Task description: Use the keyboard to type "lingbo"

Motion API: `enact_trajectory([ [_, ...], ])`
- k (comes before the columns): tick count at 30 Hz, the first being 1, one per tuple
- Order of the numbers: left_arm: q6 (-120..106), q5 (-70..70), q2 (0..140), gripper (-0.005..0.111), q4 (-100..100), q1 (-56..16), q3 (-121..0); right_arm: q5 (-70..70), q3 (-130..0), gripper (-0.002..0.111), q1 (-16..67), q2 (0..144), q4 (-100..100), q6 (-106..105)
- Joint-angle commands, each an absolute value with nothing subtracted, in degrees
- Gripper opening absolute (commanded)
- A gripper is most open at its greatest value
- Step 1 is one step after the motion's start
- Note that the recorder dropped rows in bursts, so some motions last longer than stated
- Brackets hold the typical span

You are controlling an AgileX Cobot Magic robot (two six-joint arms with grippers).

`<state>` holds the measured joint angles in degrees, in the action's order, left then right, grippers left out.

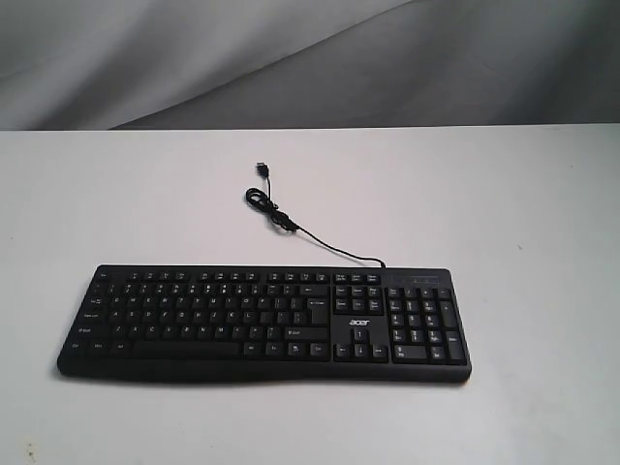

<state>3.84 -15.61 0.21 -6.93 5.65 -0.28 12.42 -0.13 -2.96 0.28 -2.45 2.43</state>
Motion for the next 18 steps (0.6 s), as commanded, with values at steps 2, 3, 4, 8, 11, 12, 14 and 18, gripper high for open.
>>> enact_trajectory([
  [2, 3.96, -15.21, 0.00, 0.000, -6.71, 5.71, 0.00, 37.87, 0.00, 0.000, -3.43, 0.00, -2.28, 16.22],
  [3, 3.96, -15.21, 0.00, 0.000, -6.71, 5.71, 0.00, 41.56, 0.00, 0.000, -3.43, 0.00, -2.09, 20.19],
  [4, 3.96, -15.21, 0.00, 0.000, -6.71, 5.71, 0.00, 38.11, -3.76, 0.000, -3.43, 0.63, -0.57, 20.20],
  [8, 3.96, -15.21, 0.00, 0.000, -6.71, 5.71, 0.00, 11.03, -29.31, 0.000, -3.43, 22.25, -4.71, 19.61],
  [11, 3.96, -15.21, 0.00, 0.000, -6.71, 5.71, 0.00, -2.51, -45.07, 0.000, -3.43, 39.57, -6.80, 18.97],
  [12, 3.96, -15.21, 0.00, 0.000, -6.71, 5.71, 0.00, -7.12, -49.74, 0.000, -3.43, 44.45, -7.17, 17.81],
  [14, 3.96, -15.21, 0.00, 0.000, -6.71, 5.71, 0.00, -21.43, -61.97, 0.000, -3.43, 57.87, -7.27, 11.07],
  [18, 3.96, -15.21, 0.00, 0.000, -6.71, 5.71, 0.00, -38.91, -75.74, 0.000, -3.32, 73.89, -6.34, 4.17],
])
